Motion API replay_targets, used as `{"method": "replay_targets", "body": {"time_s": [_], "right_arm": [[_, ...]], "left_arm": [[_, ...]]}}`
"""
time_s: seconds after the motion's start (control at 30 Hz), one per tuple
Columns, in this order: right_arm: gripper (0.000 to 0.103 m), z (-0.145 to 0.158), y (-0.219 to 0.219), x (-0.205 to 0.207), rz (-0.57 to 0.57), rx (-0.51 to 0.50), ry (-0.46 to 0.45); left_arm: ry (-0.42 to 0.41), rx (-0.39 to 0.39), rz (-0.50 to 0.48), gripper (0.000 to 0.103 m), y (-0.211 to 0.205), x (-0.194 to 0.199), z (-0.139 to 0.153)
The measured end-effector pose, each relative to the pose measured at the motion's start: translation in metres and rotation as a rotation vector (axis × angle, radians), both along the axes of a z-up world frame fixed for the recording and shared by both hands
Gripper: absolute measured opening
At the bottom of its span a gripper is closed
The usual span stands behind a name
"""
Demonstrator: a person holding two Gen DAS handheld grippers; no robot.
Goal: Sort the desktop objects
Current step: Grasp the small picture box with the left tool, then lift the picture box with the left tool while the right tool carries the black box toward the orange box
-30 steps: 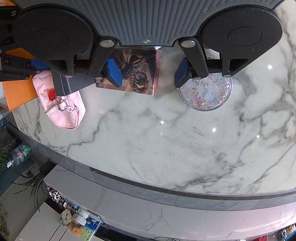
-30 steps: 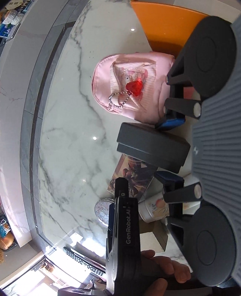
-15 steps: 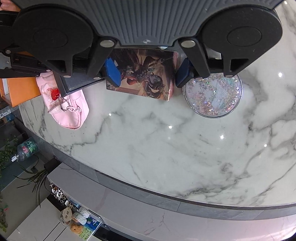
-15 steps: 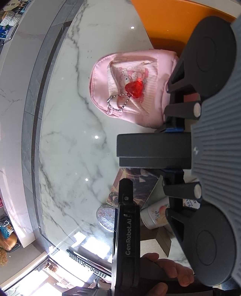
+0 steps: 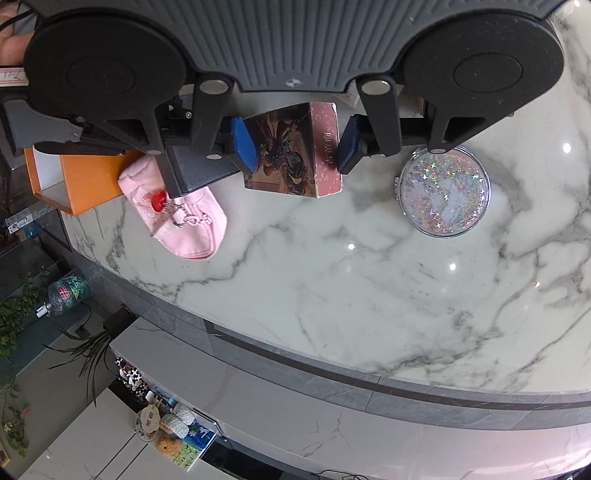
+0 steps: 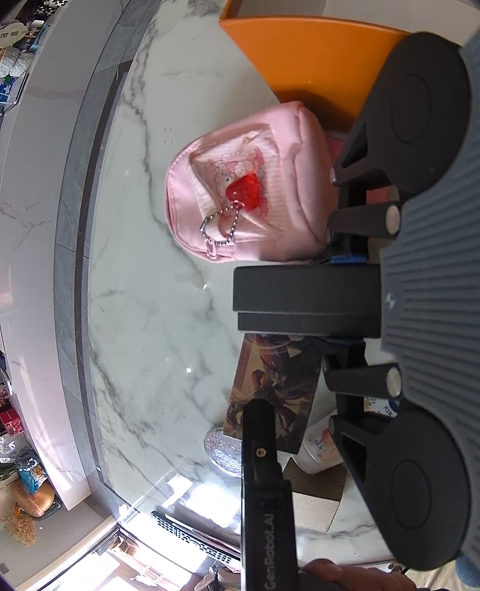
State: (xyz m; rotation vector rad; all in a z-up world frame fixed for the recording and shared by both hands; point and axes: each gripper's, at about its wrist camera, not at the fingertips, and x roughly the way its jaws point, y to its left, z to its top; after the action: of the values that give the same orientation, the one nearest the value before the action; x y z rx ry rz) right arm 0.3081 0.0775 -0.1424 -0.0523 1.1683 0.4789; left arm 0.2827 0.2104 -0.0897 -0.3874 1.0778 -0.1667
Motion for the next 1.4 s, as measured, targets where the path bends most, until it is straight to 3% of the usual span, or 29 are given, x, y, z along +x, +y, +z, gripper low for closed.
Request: {"method": "replay_targets", "body": {"time_s": [0.23,0.37,0.43,0.7,1.07,1.17,1.3,1.4], "right_arm": [[0.036,-0.001,-0.015,-0.002,-0.026,0.034,0.022],[0.036,0.000,-0.017,-0.002,-0.016,0.051,0.038],[0.036,-0.001,-0.015,-0.002,-0.004,0.056,0.052],[0.036,-0.001,-0.005,-0.007,0.032,0.038,0.035],[0.036,0.003,-0.002,-0.008,0.096,-0.011,-0.012],[0.038,0.004,-0.002,-0.008,0.105,-0.008,-0.003],[0.036,0.005,-0.003,-0.011,0.097,-0.002,0.004],[0.035,0.021,-0.015,-0.019,0.088,0.040,-0.010]], "left_arm": [[-0.052,-0.004,-0.042,0.053,-0.024,-0.009,0.018],[-0.096,-0.042,-0.071,0.038,-0.033,-0.008,0.025],[-0.072,-0.030,-0.086,0.035,-0.039,-0.003,0.021],[-0.060,0.050,-0.058,0.038,-0.048,-0.002,0.018],[0.002,0.091,-0.048,0.039,-0.047,0.003,0.002],[0.004,0.135,-0.051,0.028,-0.053,0.000,0.000],[0.011,0.149,-0.035,0.026,-0.051,-0.010,0.004],[-0.006,0.139,-0.017,0.026,-0.047,-0.029,0.022]]}}
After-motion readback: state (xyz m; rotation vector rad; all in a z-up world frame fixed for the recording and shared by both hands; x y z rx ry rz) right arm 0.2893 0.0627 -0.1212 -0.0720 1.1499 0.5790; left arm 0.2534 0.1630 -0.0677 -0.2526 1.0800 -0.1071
